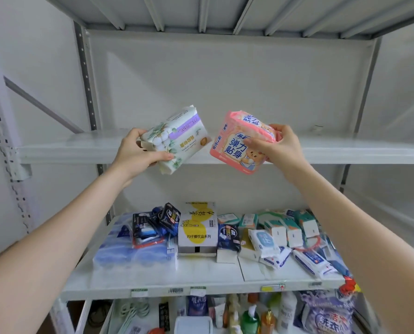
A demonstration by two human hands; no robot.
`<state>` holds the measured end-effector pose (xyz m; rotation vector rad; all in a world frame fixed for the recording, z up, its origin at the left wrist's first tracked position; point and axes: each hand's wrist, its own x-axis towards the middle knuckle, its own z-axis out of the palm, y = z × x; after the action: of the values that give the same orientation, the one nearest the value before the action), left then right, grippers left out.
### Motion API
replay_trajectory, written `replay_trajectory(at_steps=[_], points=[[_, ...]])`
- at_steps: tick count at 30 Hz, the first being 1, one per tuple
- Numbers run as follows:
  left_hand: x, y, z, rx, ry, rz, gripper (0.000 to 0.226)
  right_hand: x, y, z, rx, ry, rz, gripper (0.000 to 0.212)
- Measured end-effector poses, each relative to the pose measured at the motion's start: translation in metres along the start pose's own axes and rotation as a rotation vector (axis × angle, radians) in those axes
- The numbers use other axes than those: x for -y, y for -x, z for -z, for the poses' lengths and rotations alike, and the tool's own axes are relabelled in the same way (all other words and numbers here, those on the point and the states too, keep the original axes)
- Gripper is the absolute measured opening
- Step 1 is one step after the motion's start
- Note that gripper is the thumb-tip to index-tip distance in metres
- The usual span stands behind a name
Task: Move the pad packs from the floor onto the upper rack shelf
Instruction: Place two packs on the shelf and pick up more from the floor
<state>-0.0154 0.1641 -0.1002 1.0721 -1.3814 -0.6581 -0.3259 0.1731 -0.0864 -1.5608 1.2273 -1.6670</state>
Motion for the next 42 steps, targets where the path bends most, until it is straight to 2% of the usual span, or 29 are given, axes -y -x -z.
replay_trajectory(at_steps=[5, 10, 17, 28, 36, 42], points=[[0.024, 0.072, -0.01, 0.101, 0.016, 0.035, 0.061, -0.015, 0.082, 0.044, 0.011, 0.09, -0.045, 0.084], [0.076, 0.157, -0.023, 0.161, -0.047, 0.188, 0.082, -0.057, 0.165, 0.069, 0.059, 0.15, -0.155, 0.081], [0.161, 0.271, -0.051, 0.282, -0.23, 0.358, 0.068, -0.153, 0.276, 0.101, 0.148, 0.182, -0.395, 0.078], [0.27, 0.435, -0.092, 0.344, -0.354, 0.65, 0.067, -0.285, 0.416, 0.146, 0.248, 0.289, -0.693, 0.073], [0.347, 0.523, -0.079, 0.387, -0.408, 0.838, 0.061, -0.361, 0.498, 0.141, 0.285, 0.291, -0.872, 0.072], [0.42, 0.567, -0.068, 0.446, -0.424, 0.914, 0.059, -0.422, 0.543, 0.12, 0.306, 0.318, -0.947, 0.074]])
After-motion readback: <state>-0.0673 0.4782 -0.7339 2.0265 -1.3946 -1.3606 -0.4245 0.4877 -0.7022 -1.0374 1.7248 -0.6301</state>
